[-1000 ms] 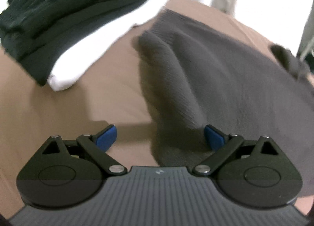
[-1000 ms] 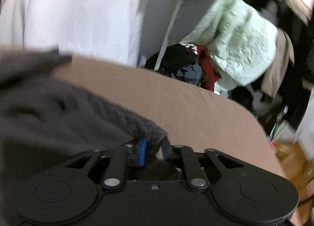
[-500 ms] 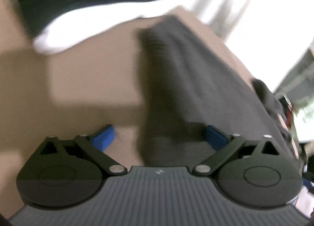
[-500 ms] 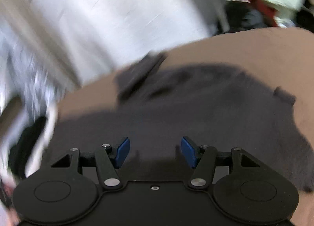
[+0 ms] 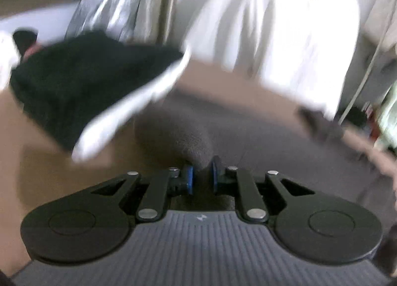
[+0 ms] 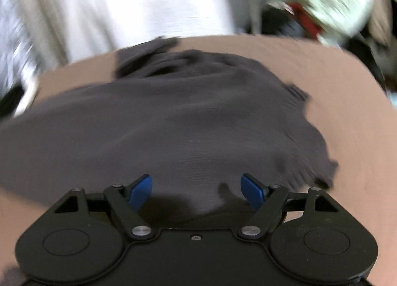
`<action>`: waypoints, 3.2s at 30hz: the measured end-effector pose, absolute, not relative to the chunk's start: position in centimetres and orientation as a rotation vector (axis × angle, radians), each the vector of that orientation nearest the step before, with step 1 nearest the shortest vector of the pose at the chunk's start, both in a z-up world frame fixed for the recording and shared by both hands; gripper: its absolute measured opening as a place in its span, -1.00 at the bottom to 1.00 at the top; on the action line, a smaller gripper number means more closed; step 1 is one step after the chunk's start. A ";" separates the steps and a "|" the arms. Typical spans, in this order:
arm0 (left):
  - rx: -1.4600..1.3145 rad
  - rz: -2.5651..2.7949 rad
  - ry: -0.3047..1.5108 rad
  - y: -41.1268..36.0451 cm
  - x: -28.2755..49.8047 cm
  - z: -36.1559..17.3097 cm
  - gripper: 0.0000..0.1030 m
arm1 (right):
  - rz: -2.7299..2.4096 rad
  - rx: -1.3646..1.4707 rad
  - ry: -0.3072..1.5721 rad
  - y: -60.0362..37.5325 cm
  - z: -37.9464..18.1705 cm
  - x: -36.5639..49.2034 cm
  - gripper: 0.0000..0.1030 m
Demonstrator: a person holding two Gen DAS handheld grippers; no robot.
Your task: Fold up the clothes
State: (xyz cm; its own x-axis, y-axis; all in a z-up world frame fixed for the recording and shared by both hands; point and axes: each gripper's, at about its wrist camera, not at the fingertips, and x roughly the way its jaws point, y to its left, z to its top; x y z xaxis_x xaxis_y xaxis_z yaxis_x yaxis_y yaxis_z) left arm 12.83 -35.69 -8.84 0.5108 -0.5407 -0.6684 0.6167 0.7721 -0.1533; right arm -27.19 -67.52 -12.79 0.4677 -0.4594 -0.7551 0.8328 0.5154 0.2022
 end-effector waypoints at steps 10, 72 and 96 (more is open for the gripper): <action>0.110 -0.594 0.708 -32.3 7.9 -8.1 0.53 | -0.959 0.904 0.594 -69.2 -12.7 -33.8 0.61; 0.801 -1.091 0.690 -37.3 -11.1 -17.9 0.99 | -0.746 1.510 0.320 -70.3 -18.7 -39.6 0.52; 0.408 -0.918 0.994 -20.3 -5.7 -8.7 -0.85 | -0.834 1.395 0.360 -69.6 -16.9 -39.7 0.54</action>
State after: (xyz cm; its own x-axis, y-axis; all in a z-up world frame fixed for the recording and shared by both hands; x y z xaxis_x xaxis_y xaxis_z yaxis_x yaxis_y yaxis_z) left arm -5.71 -20.26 -8.66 0.2276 -0.4702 -0.8527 0.8125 0.5743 -0.0998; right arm -39.72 -69.59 -16.86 0.6741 -0.3003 -0.6748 0.6973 -0.0427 0.7155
